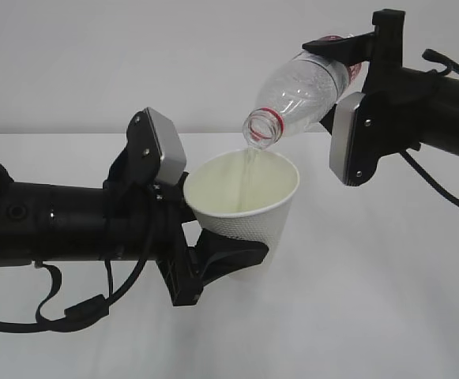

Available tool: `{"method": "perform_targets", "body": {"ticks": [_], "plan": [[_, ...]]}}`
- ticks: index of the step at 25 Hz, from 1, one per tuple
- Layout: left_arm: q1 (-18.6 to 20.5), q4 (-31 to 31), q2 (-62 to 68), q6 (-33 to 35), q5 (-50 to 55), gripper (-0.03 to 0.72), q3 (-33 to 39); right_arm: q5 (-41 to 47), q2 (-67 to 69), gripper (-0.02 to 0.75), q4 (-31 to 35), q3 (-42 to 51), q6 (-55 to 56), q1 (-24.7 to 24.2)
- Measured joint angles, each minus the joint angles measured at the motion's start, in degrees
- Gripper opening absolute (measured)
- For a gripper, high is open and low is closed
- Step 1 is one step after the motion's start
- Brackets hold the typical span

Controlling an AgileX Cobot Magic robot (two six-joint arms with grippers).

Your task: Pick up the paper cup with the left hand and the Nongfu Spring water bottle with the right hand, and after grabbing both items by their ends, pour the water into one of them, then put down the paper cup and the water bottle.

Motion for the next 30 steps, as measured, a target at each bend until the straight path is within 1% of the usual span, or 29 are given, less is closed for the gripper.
{"method": "perform_targets", "body": {"ticks": [30], "plan": [[0.0,0.0,0.0,0.0,0.39,0.503,0.0,-2.39,0.0,0.524,0.25,0.0,-0.26,0.0]]}}
